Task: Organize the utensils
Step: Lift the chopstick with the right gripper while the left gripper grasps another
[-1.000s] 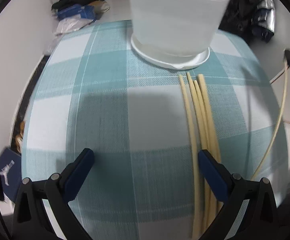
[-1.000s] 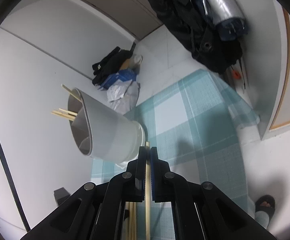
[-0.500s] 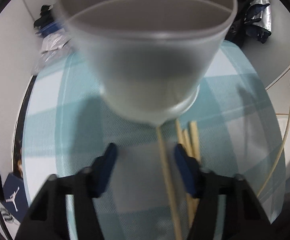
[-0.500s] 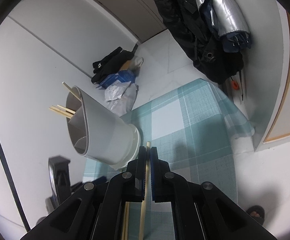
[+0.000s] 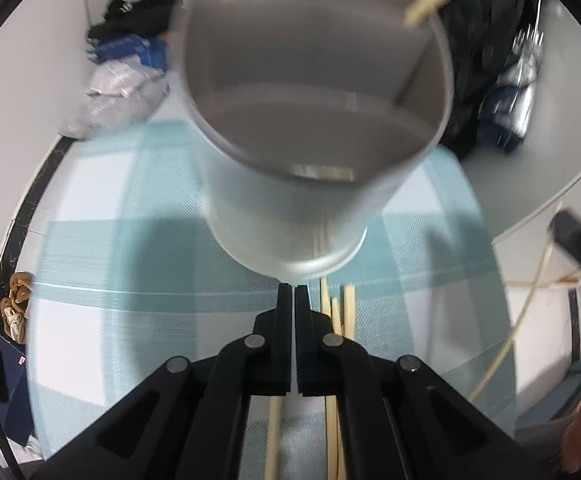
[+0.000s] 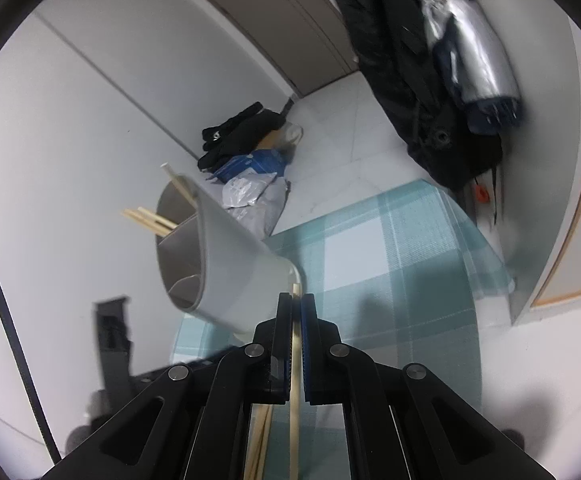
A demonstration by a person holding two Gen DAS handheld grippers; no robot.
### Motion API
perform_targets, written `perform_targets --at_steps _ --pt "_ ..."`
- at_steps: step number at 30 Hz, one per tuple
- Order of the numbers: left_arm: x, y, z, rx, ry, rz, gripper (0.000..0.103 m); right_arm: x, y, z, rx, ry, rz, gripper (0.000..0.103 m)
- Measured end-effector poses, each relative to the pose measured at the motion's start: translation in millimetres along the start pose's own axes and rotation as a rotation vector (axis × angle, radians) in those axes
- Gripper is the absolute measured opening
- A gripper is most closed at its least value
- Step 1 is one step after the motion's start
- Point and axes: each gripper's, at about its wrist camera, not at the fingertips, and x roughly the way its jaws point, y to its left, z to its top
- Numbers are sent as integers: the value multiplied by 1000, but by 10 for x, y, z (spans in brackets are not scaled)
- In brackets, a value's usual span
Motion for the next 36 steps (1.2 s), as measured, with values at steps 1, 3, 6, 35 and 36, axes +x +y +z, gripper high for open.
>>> perform_targets --at_steps 1,3,6,35,36 --pt "-83 -12 -36 -3 -13 -18 0 -24 58 -22 -24 -10 4 3" --pt "-268 -18 -80 7 -61 -32 0 -74 214 -86 -95 -32 -5 3" --pt "-404 -34 -188 7 -75 -60 0 -137 398 -182 -168 -58 -5 3" --pt "495 -320 122 160 181 16 1 -149 176 -99 -123 -69 -41 3" --pt "478 -325 117 139 180 12 1 -150 168 -90 -119 -71 -41 3"
